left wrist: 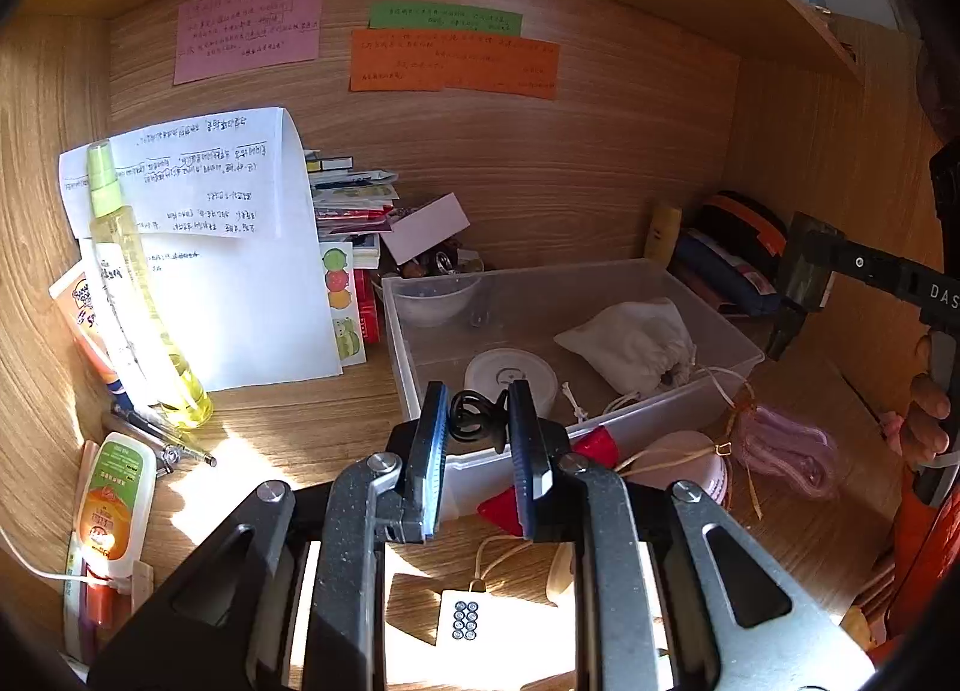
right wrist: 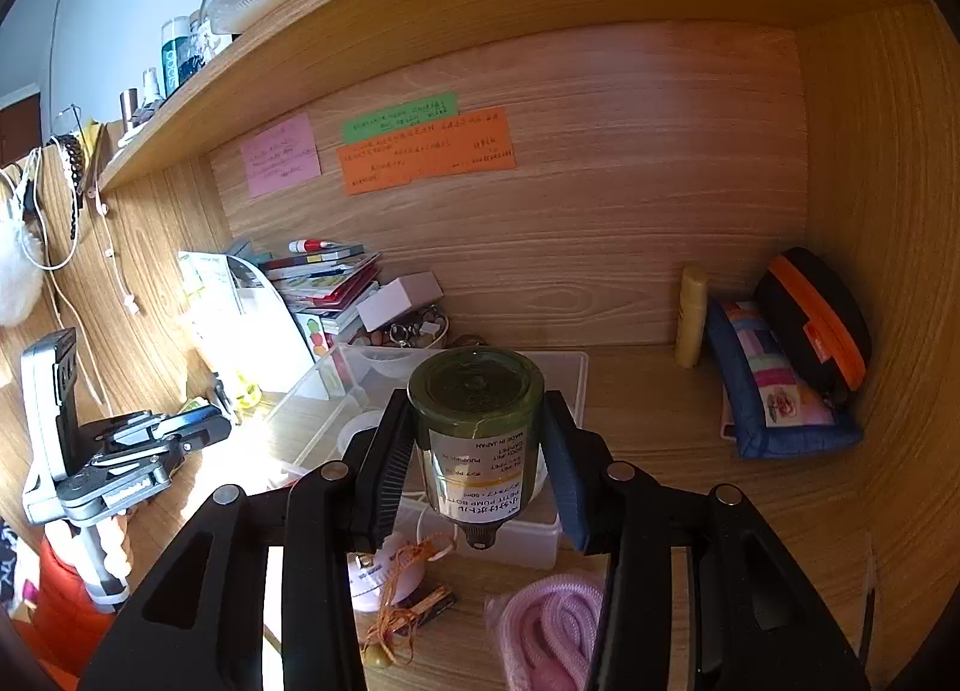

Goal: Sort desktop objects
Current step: 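Lift and carry the black clip and green jar over the clear bin, then open left tool to drop the clip while right tool sets the jar in the bin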

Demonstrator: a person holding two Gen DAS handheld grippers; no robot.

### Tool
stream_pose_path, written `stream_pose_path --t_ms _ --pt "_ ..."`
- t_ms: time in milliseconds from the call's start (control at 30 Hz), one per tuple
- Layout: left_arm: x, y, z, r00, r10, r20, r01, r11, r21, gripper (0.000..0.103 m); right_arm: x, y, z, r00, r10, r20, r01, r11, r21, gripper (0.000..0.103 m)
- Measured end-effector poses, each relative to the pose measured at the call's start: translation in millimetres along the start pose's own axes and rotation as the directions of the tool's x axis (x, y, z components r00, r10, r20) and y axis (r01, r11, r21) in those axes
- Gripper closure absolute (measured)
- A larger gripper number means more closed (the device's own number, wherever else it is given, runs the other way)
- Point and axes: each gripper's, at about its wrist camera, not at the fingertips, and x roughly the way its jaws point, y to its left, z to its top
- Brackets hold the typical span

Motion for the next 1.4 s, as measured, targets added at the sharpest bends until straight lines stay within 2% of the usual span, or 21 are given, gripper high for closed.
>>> stream_pose_path --t_ms 233,500,800,1033,1167,1267,1400 --pt "15.7 3.3 6.7 1.000 -0.004 -0.020 0.004 1.000 -0.003 0.084 18.4 -4.0 7.2 1.000 -0.010 -0.027 0.010 1.000 0.003 0.065" --pt "38.5 3.5 4.3 0.998 0.007 -0.069 -0.007 1.000 -0.001 0.084 40.7 -5.7 0.3 0.995 -0.055 -0.085 0.052 0.998 -0.035 0.065" --pt "47.1 0.2 -3.5 0.995 0.009 -0.099 -0.009 1.000 0.002 0.084 46.6 -11.1 -14.3 0.989 -0.057 -0.134 0.053 0.998 -0.034 0.065" --pt "42.9 -4.3 -4.5 0.996 0.010 -0.093 -0.009 1.000 0.002 0.084 46.9 -11.2 -24.1 0.986 -0.058 -0.154 0.052 0.998 -0.045 0.065" --pt "38.5 -6.8 -6.9 0.996 0.018 -0.083 -0.018 1.000 0.002 0.069 50.3 -9.4 -29.4 0.983 -0.048 -0.175 0.040 0.998 -0.050 0.065" --pt "34.1 -7.7 -8.9 0.997 0.022 -0.072 -0.021 1.000 0.005 0.066 50.5 -6.4 -32.9 0.982 -0.049 -0.183 0.038 0.997 -0.062 0.065" --pt "26.8 -8.5 -11.6 0.998 0.033 -0.055 -0.033 0.999 0.007 0.054 44.0 -2.8 -35.3 0.984 -0.052 -0.172 0.039 0.996 -0.079 0.064"
